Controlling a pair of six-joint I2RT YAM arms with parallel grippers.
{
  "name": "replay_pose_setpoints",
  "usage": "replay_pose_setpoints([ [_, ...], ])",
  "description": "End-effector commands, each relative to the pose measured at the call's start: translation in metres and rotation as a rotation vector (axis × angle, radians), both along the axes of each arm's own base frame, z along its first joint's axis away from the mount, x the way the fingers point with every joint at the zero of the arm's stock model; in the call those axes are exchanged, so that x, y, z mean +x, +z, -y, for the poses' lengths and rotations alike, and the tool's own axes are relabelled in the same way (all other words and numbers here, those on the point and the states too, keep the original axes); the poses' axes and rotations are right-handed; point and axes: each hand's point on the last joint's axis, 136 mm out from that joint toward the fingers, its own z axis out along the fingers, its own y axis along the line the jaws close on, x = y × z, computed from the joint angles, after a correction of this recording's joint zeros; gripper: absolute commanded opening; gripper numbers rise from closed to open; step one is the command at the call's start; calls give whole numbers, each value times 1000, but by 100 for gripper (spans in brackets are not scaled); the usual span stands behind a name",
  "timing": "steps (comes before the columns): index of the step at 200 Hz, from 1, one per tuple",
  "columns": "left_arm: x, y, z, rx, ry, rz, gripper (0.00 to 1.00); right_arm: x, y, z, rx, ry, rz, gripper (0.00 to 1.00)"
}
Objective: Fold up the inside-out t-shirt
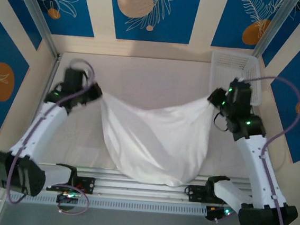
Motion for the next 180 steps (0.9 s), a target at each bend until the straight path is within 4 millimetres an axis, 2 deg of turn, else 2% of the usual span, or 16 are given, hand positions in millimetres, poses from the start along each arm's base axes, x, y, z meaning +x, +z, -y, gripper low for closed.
replay_pose_setpoints([
  [1,-46,89,-33,93,105,203,0,-43,110,19,103,-71,331,0],
  [24,-83,138,-45,100,155,379,0,-73,139,25,155,-77,442,0],
  [61,-134,182,-66,92,249,557,0,-114,192,26,112,-45,571,0],
  [91,-179,222,-74,83,280,724,0,-160,240,31,102,-42,715,0],
  [121,-218,257,-80,89,300,829,0,-199,274,29,103,5,816,0],
  [138,-222,263,-80,99,297,844,0,-210,285,27,94,21,843,0],
  [151,-214,260,-79,102,296,826,0,-207,288,26,79,22,842,0],
  [165,-198,253,-78,111,295,785,0,-193,287,25,56,14,820,0],
  [180,-171,240,-76,130,295,730,0,-166,281,23,27,8,771,0],
])
